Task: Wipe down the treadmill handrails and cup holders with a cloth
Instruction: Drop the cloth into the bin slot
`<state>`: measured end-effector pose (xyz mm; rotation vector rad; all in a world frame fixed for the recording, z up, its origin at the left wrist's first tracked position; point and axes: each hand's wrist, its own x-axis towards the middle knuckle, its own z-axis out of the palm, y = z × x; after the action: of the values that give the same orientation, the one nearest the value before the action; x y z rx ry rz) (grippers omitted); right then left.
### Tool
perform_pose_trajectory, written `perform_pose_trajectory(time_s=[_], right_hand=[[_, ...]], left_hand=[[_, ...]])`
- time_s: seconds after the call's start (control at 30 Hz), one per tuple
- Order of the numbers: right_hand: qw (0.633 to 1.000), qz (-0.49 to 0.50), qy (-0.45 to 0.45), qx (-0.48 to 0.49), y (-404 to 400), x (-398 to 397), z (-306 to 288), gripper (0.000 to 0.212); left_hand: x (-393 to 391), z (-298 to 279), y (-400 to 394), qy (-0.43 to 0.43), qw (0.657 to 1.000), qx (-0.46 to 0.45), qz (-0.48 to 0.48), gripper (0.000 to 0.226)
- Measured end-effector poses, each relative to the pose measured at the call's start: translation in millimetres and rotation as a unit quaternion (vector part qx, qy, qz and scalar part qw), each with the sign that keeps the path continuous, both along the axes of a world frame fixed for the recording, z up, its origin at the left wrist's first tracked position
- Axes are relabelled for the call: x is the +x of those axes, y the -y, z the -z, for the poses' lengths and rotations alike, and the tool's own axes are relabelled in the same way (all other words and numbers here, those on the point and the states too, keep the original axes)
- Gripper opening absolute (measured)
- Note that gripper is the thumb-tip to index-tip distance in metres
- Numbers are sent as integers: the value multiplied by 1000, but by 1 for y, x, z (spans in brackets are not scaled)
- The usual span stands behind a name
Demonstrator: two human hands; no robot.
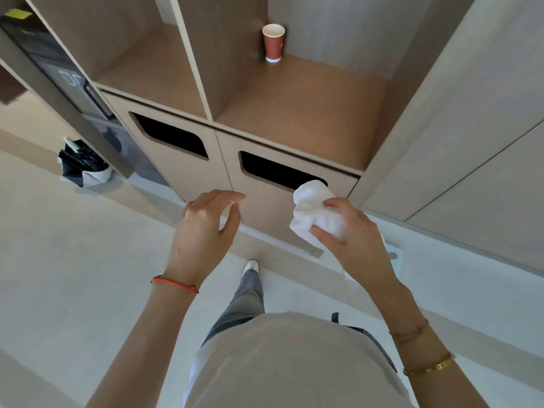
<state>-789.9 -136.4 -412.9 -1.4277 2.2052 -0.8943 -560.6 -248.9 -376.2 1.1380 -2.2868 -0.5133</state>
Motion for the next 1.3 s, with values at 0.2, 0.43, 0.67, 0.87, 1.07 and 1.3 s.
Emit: perform_pose_trajectory(time_s=[0.2,0.43,0.67,0.87,1.07,1.3], right_hand=[[997,76,-25,-7,86,9,-1,48],[990,128,-51,-10,174,-3,-6,51],[985,139,-104,-4,250,-53,-9,49],[972,118,-198,45,296,-97,17,50],[967,89,-211,108,318,-121,61,51],[962,108,-228,102,323,-122,81,53]], left_hand=[[-6,-3,112,4,997,-22,68,22],[-27,5,210,7,990,-31,139,19],[-60,17,269,-1,986,-21,166,21],[-94,39,295,9,987,-5,160,23],[-132,76,318,63,987,-10,149,25],[-147,107,328,130,977,46,161,27]])
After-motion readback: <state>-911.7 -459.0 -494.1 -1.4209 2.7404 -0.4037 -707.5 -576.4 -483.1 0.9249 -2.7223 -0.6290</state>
